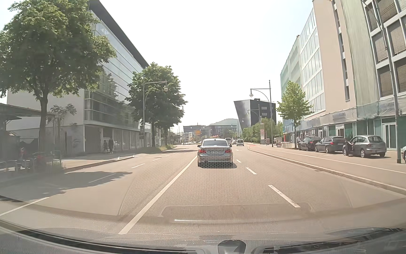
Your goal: Follow the waypoints while adhering to traffic rules and regulations
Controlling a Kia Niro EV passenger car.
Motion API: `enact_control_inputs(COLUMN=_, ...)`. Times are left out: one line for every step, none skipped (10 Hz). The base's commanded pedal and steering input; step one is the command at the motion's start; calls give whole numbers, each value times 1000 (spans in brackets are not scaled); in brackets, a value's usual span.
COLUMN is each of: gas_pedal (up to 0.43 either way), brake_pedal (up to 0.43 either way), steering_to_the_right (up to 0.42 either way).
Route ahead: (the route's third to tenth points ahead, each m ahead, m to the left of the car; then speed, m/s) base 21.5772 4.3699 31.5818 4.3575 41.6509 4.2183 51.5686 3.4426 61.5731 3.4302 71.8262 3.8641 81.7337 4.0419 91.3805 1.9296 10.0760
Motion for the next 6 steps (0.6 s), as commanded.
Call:
enact_control_inputs(gas_pedal=0, brake_pedal=0, steering_to_the_right=2)
enact_control_inputs(gas_pedal=0, brake_pedal=0, steering_to_the_right=2)
enact_control_inputs(gas_pedal=0, brake_pedal=0, steering_to_the_right=1)
enact_control_inputs(gas_pedal=0, brake_pedal=0, steering_to_the_right=1)
enact_control_inputs(gas_pedal=0, brake_pedal=0, steering_to_the_right=1)
enact_control_inputs(gas_pedal=0, brake_pedal=0, steering_to_the_right=1)
